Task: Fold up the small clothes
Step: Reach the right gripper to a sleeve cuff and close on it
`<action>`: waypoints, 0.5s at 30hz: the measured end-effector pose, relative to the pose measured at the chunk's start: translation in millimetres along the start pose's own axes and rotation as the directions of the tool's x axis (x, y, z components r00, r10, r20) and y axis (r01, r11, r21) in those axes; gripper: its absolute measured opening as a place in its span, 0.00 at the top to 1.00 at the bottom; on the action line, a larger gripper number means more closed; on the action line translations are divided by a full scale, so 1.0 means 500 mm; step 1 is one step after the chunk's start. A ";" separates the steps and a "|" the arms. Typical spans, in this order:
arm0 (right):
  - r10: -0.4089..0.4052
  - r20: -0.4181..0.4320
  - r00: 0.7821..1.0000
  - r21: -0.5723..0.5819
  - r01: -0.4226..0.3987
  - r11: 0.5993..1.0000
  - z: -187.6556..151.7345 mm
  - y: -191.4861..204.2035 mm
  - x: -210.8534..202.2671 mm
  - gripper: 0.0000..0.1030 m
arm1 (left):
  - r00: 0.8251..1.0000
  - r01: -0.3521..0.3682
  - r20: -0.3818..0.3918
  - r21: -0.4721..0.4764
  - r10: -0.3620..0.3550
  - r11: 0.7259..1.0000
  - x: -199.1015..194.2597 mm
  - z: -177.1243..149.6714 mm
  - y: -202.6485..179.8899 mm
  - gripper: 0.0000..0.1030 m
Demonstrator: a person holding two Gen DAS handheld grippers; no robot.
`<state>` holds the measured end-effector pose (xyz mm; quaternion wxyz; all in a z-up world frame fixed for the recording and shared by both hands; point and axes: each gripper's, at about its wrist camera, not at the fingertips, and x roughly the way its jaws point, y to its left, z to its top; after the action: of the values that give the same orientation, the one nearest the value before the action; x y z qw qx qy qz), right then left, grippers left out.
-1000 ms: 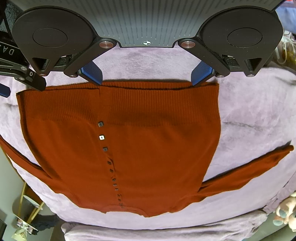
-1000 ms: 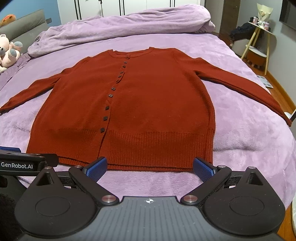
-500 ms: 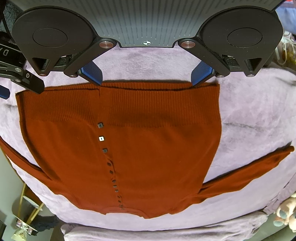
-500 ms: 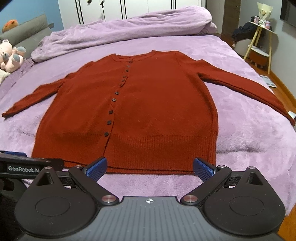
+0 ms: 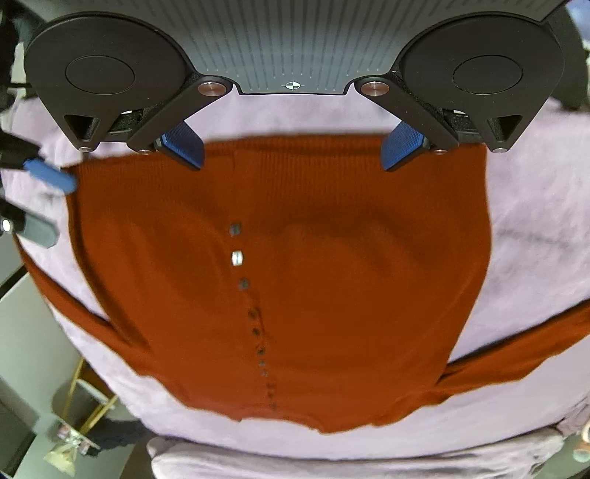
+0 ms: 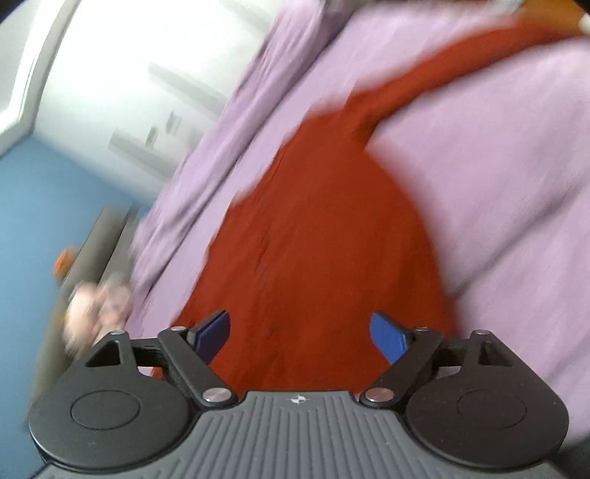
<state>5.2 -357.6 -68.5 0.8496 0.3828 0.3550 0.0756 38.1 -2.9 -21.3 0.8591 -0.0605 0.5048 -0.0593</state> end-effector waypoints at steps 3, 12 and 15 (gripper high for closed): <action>-0.092 0.195 0.976 0.037 0.086 0.996 0.078 -0.065 -0.033 0.27 | 0.998 0.002 0.067 0.012 -0.003 1.000 0.016 0.033 -0.002 0.00; -0.298 0.367 0.881 0.478 0.096 0.873 0.252 -0.339 -0.046 0.69 | 0.990 -0.004 0.140 -0.072 0.014 0.997 0.135 0.116 -0.012 0.00; -0.355 0.380 0.854 0.562 0.092 0.822 0.251 -0.403 -0.034 0.70 | 0.995 0.005 0.099 -0.124 0.007 0.992 0.169 0.118 0.000 0.00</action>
<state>47.0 -579.4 -143.9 0.7748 0.5606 0.1897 -0.2223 130.6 -14.0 -65.6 0.8776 -0.1163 0.4644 -0.0242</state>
